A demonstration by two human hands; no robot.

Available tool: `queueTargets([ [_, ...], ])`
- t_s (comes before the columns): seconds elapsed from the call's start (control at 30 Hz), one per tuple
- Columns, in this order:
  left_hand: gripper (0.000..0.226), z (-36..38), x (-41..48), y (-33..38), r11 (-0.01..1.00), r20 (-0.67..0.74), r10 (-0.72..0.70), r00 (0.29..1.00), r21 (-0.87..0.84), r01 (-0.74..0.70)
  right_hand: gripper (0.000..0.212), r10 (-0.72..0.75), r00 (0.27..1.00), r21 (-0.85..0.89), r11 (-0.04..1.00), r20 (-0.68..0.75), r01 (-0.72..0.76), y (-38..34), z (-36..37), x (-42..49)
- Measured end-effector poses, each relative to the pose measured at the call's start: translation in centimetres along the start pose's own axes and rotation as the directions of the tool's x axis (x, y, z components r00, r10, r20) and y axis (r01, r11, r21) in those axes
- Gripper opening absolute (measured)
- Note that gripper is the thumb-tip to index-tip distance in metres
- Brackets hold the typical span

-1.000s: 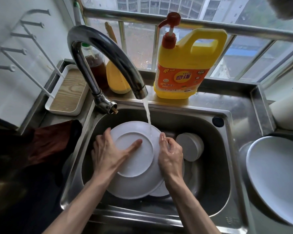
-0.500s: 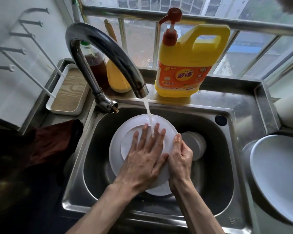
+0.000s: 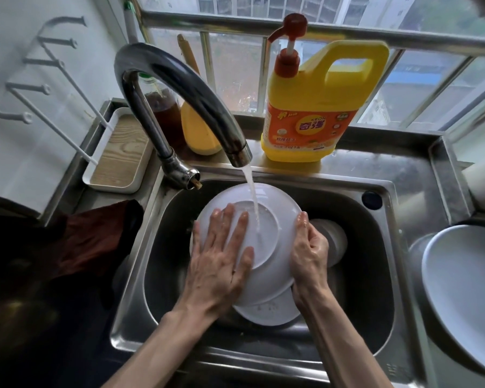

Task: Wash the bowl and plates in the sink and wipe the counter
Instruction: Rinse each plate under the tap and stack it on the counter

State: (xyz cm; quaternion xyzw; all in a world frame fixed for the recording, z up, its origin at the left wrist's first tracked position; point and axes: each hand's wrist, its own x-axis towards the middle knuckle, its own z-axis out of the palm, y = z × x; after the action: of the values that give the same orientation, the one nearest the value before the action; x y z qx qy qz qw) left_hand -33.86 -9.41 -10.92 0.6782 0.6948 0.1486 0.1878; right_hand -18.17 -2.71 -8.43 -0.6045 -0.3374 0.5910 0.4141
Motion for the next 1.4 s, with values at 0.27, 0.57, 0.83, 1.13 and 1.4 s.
queueTargets([
  [0.27,0.079,-0.1,2.7,2.0,0.995,-0.050,-0.097,0.994,0.010,0.098,0.039,-0.032,0.999,-0.015,0.999,0.022,0.033,-0.7,0.4,-0.1],
  [0.57,0.050,-0.3,5.3,1.4,0.930,-0.306,-0.360,0.881,-0.188,0.315,0.042,-0.030,0.994,-0.082,0.996,0.109,0.039,0.8,2.3,-3.2],
  [0.83,0.033,-1.6,4.1,-4.0,0.880,-0.165,-0.411,0.897,-0.328,0.343,0.041,-0.008,0.999,-0.039,0.999,0.049,0.010,-0.1,0.5,-1.7],
  [1.13,0.059,-0.9,2.8,-5.0,0.315,0.072,-0.827,0.557,-0.761,0.567,0.035,0.020,0.999,-0.014,1.000,0.047,-0.019,0.3,0.8,-1.6],
  [1.4,0.046,1.0,1.9,-2.9,0.100,0.207,-0.874,0.440,-0.809,0.580,0.038,-0.028,0.995,-0.015,1.000,-0.091,0.027,1.8,1.1,-2.0],
])
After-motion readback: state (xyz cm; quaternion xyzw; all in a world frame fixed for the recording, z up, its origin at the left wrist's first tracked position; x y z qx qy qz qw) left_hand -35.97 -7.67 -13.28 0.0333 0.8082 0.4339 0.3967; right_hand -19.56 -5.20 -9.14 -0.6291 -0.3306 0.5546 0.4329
